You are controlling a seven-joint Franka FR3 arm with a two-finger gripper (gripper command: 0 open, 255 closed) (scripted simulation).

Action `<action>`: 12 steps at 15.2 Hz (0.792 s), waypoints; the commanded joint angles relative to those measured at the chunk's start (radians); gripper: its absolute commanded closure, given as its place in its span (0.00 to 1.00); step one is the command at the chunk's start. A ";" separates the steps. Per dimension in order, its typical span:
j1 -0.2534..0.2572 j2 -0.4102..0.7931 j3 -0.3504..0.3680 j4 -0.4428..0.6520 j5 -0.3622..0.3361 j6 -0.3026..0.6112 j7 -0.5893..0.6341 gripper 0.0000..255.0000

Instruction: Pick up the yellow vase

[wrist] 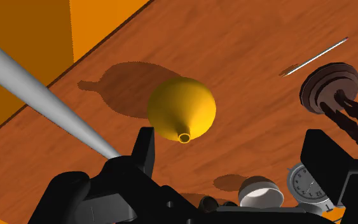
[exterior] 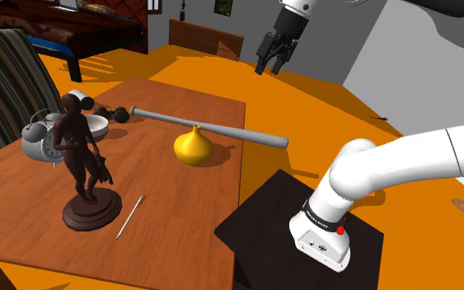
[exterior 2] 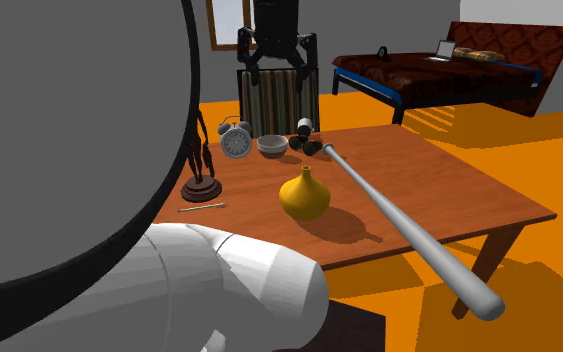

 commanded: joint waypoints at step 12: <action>-0.012 0.229 0.003 -0.148 0.015 0.392 -0.026 0.00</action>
